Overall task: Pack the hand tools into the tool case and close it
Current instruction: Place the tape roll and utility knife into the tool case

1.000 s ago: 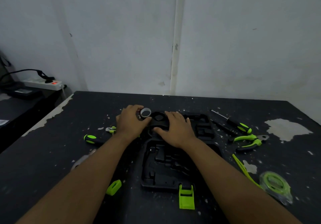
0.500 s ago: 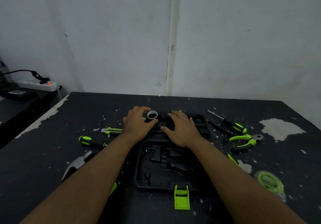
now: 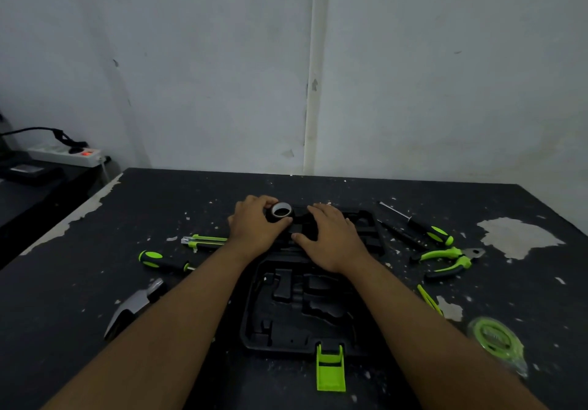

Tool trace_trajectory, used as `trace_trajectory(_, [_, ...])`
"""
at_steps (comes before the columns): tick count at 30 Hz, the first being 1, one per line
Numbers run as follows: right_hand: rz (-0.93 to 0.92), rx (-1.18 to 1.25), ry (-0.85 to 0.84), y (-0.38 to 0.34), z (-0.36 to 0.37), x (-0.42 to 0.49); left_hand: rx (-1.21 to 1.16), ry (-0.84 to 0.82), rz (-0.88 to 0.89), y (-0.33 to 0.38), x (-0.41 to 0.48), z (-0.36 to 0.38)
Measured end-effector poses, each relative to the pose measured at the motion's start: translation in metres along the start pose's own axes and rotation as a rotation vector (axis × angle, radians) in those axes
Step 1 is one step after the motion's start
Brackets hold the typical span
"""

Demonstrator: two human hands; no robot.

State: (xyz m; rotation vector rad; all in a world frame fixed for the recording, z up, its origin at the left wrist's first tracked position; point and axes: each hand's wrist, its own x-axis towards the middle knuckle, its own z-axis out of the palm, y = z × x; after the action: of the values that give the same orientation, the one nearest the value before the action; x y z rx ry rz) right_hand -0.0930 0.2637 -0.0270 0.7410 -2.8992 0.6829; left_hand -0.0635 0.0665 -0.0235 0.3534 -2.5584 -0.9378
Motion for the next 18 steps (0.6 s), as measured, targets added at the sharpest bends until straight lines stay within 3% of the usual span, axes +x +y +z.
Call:
trace_trajectory(10, [0.005, 0.006, -0.002, 0.000, -0.001, 0.000, -0.009, -0.072, -0.100, 0.002, 0.005, -0.001])
trace_trajectory(18, [-0.002, 0.011, -0.001, -0.001, -0.002, -0.001, -0.008, -0.087, -0.027, -0.009, 0.004, -0.005])
